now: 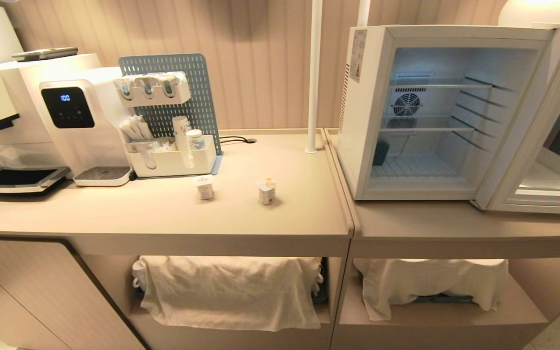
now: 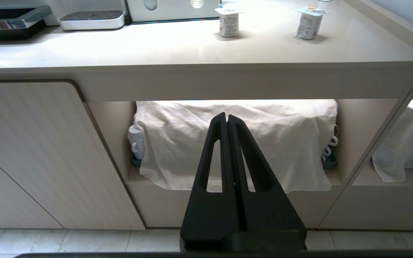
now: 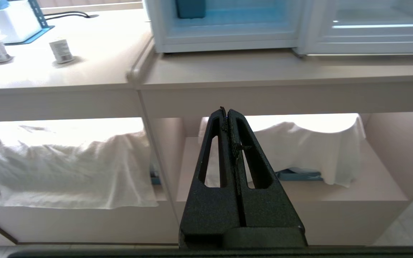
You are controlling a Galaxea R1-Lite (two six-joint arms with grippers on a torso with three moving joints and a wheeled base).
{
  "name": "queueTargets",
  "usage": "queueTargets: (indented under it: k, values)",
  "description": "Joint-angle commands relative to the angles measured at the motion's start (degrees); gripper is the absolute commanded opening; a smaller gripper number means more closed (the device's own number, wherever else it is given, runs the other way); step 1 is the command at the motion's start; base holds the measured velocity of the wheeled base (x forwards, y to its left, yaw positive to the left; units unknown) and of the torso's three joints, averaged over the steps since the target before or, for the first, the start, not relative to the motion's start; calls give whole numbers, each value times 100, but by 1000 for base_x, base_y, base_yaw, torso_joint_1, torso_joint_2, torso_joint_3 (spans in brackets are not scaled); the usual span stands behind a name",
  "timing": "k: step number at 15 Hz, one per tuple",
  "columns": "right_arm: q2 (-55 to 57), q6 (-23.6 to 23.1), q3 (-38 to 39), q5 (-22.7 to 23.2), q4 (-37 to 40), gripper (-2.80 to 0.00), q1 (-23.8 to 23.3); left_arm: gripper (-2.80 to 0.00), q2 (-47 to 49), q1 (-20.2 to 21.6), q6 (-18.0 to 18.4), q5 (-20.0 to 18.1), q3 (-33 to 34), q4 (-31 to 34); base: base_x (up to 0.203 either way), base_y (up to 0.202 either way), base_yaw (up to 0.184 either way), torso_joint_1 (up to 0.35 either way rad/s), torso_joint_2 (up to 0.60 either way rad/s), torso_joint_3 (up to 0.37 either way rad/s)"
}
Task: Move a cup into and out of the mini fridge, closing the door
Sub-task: Put the yoghurt in the freezer
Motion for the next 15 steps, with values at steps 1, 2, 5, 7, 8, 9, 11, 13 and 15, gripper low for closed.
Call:
queueTargets:
  k: [1, 2, 5, 7, 8, 9, 11, 13, 15]
  values:
    - [8, 0, 0, -1, -2, -280, 2, -280, 0, 2, 1, 2, 1, -2, 0, 192, -1, 7, -1, 2]
    - [8, 8, 0, -2, -2, -280, 2, -280, 0, 2, -7, 3, 1, -2, 0, 192, 0, -2, -2, 12]
    - [8, 8, 0, 1, -2, -280, 2, -280, 0, 2, -7, 3, 1, -2, 0, 192, 0, 5, 5, 0]
    - [8, 8, 0, 7, -2, -280, 2, -280, 0, 2, -16, 2, 1, -2, 0, 190, 1, 1, 0, 1]
    - [8, 8, 0, -2, -2, -280, 2, -280, 0, 2, -16, -6, 1, -2, 0, 187, 2, 6, 3, -2]
    - [-1, 8, 0, 0, -2, -280, 2, -280, 0, 2, -25, -6, 1, -2, 0, 194, 1, 6, 2, 6]
    - [8, 7, 0, 7, -2, -280, 2, -280, 0, 2, -33, -6, 1, -2, 0, 195, 4, 4, 2, 1]
    - [8, 8, 0, 7, -2, -280, 2, -280, 0, 2, -60, -6, 1, -2, 0, 194, 1, 4, 3, 0]
    - [8, -1, 0, 7, -2, -280, 2, -280, 0, 2, -86, -6, 1, -11, 0, 193, -1, 3, 4, 1]
